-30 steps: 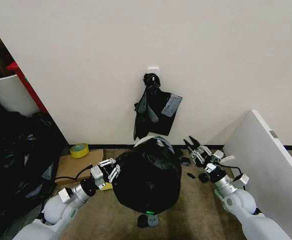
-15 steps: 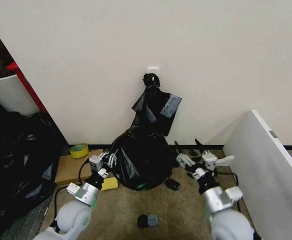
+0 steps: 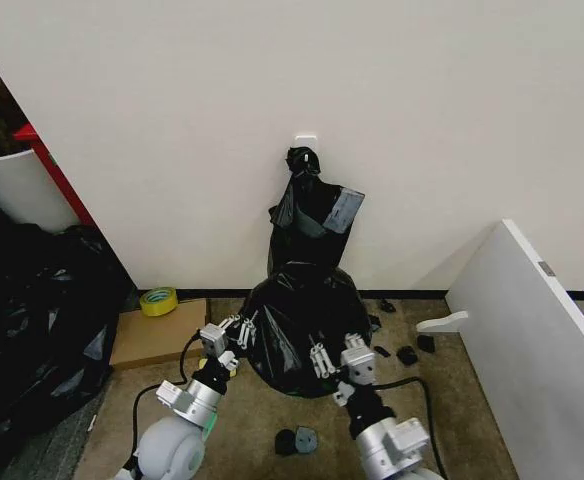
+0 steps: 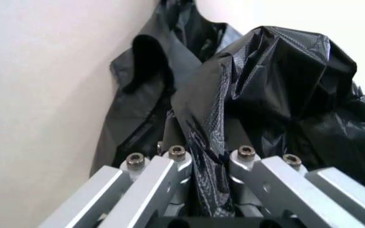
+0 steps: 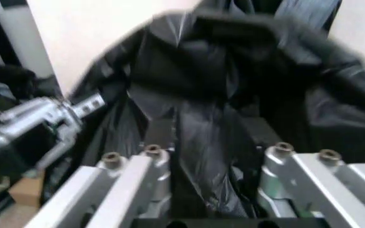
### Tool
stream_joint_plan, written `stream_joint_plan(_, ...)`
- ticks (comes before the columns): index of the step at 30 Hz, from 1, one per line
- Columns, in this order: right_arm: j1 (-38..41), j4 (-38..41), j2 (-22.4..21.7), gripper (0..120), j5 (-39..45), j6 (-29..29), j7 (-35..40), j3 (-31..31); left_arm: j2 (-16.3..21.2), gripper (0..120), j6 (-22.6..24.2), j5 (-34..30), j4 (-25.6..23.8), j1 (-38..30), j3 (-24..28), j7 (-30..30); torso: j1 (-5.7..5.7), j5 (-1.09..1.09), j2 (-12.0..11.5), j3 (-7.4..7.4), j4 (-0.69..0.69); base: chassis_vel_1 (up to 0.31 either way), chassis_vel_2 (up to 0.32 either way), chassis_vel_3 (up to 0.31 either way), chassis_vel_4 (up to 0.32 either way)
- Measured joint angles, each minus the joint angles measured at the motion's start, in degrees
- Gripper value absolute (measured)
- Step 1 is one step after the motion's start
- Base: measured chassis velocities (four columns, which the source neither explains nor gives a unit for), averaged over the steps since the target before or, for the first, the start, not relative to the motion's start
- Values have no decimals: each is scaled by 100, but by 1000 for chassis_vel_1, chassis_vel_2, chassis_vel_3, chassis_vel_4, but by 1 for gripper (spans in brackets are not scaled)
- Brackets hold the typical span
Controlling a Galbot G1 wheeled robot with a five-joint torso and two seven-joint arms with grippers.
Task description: Place the garbage bag over the trash bin.
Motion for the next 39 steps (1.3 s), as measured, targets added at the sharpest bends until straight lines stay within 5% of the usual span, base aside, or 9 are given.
stream_joint_plan(7, 341, -311, 175, 0, 17, -425, 260, -10, 6, 4, -124, 186, 105, -28, 78, 67, 1, -1, 0, 0, -1, 0, 0, 0, 0)
stream_joint_plan(25, 1654, -1176, 762, 0, 36, -1815, 1303, -630, 16, 4, -384, 567, 144, 81, 44, 247, 1, -1, 0, 0, -1, 0, 0, 0, 0)
stream_joint_plan(39, 2201, -1691, 865, 0, 800, -1642, 1160, -937, 7, 4, -601, 876, 194, 167, -71, 602, 1, -1, 0, 0, -1, 0, 0, 0, 0)
